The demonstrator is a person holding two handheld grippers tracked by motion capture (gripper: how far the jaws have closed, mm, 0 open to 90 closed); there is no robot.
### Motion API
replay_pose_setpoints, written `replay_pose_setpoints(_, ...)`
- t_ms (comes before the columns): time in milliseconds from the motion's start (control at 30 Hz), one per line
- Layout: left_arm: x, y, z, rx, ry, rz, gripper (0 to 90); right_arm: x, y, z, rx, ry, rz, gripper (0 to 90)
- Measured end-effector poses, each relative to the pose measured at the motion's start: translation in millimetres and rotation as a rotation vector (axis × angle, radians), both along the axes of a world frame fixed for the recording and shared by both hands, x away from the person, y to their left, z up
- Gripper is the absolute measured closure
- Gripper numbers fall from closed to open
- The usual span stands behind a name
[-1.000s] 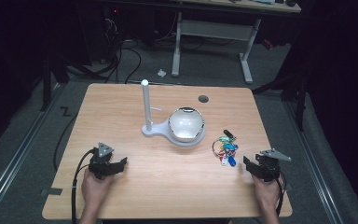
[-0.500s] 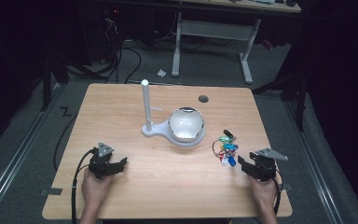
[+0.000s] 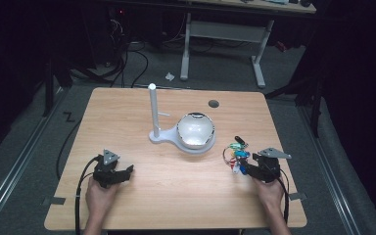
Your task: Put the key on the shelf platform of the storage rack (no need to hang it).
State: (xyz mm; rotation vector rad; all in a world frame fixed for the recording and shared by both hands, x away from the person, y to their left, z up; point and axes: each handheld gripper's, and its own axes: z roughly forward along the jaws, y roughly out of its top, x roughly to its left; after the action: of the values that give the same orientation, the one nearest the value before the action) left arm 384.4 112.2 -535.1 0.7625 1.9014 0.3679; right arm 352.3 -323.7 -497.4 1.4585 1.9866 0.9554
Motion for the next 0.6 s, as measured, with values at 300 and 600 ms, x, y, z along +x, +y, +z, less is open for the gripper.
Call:
replay_pose_setpoints(300, 0.0, -0.3, 0.3, -0.004, 0.004, 0.004, 28.3, 17.2, 8.8, -0.3, -0.015, 0.021, 0.021, 43.3)
replay_pose_setpoints(600, 0.0, -0.3, 0.3, -0.004, 0.005, 0.003, 28.4, 33.3, 14.6, -4.5, -0.047, 0.046, 0.031, 43.6)
